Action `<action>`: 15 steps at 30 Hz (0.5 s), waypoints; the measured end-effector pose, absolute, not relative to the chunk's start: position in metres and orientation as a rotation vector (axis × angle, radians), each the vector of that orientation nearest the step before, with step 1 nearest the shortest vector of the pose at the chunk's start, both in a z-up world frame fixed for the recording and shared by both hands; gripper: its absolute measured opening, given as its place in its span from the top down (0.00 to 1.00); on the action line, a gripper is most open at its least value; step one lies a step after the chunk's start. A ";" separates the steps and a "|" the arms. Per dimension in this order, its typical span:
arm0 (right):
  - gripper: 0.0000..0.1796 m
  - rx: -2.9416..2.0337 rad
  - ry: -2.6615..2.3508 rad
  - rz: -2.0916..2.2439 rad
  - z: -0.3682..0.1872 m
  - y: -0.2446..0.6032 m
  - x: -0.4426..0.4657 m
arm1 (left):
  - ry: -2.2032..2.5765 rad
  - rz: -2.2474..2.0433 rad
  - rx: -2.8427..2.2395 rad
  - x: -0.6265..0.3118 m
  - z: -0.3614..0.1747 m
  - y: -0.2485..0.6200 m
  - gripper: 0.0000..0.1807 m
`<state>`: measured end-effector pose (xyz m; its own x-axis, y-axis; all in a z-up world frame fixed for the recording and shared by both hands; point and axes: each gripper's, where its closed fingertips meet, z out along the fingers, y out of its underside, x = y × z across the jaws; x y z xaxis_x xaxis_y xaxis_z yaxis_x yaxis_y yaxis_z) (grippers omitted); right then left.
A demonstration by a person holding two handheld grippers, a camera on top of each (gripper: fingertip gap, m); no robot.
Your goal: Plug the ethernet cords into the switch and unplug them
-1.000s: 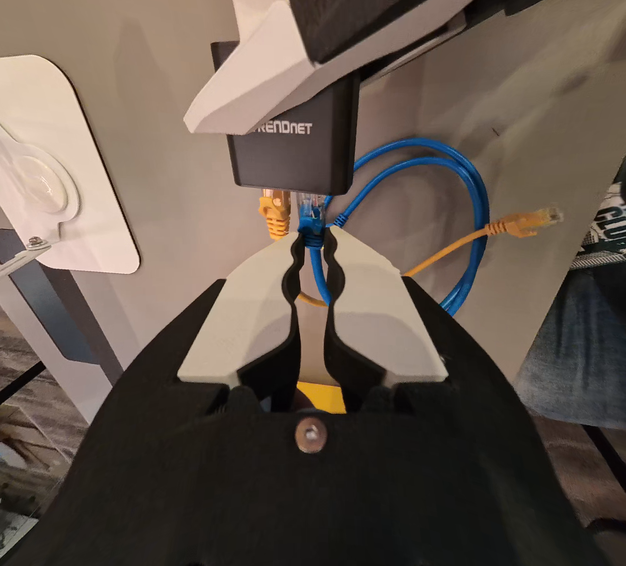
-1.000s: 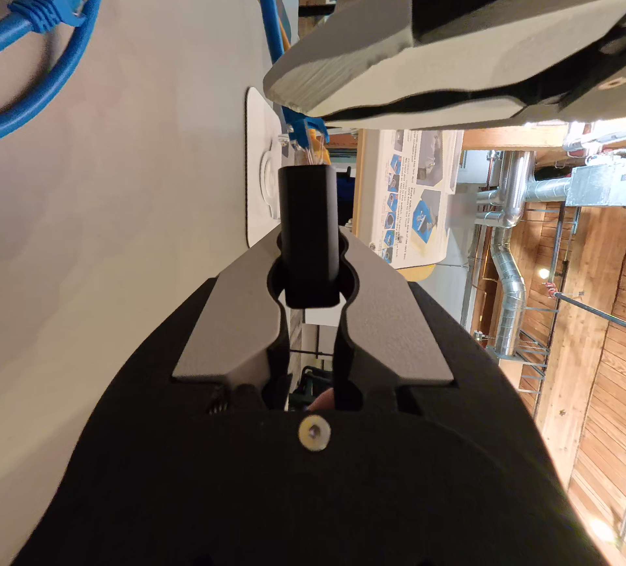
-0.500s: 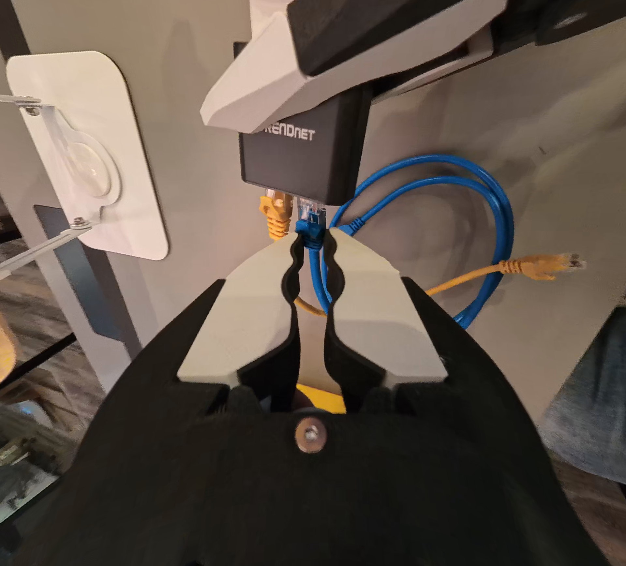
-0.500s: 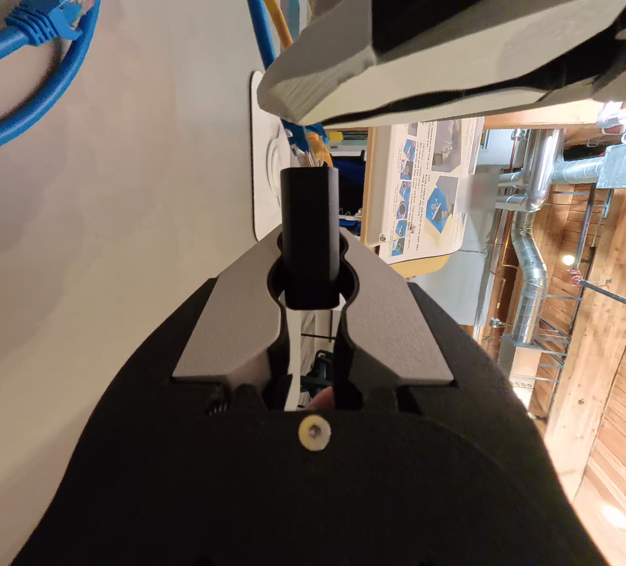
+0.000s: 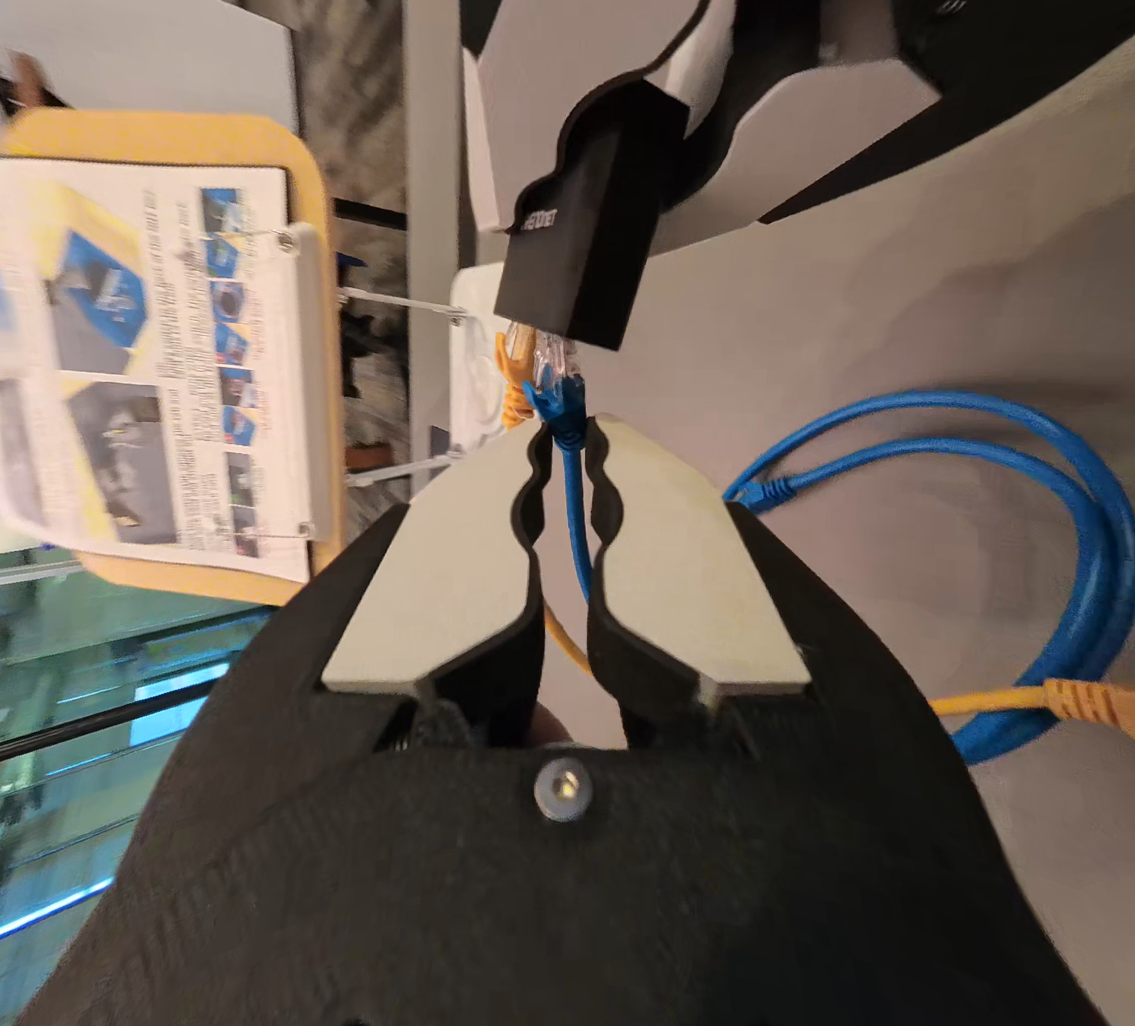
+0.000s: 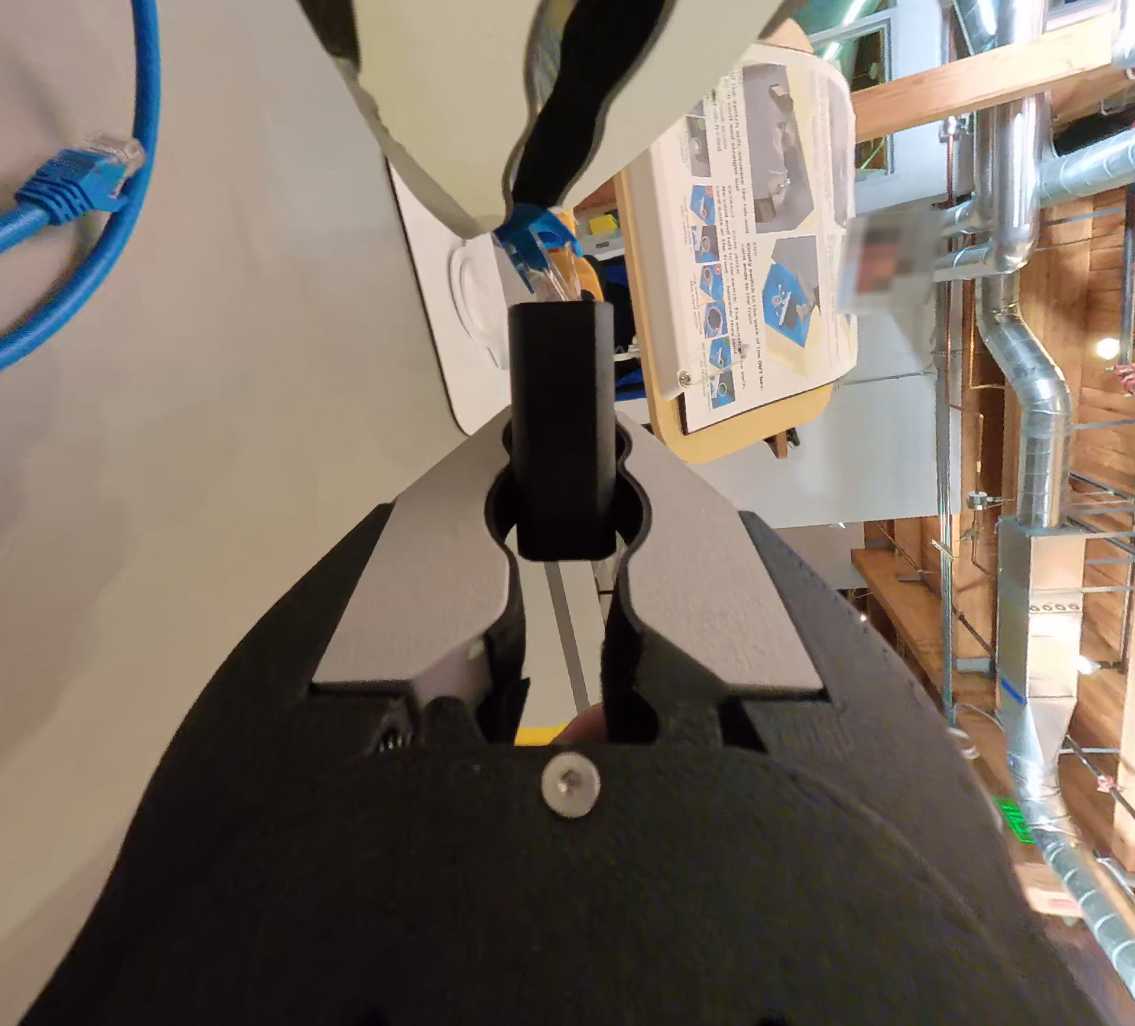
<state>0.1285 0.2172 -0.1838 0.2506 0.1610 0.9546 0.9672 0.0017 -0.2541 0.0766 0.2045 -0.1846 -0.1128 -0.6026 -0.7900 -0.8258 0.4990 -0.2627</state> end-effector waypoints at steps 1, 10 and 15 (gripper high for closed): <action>0.88 -1.418 -1.125 -0.914 -0.181 0.216 0.129 | 1.782 0.315 -1.159 0.078 -0.180 0.204 0.95; 0.88 -1.402 -1.136 -0.955 -0.176 0.214 0.134 | 1.709 0.364 -1.063 0.081 -0.169 0.203 0.96; 0.88 -1.384 -1.150 -0.976 -0.173 0.213 0.133 | 1.721 0.338 -1.054 0.080 -0.169 0.201 0.96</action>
<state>0.1328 0.2133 -0.1730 0.2084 0.1301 0.9693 0.9776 0.0019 -0.2105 0.0805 0.2013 -0.1689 -0.0709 -0.4845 -0.8719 -0.7783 0.5736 -0.2554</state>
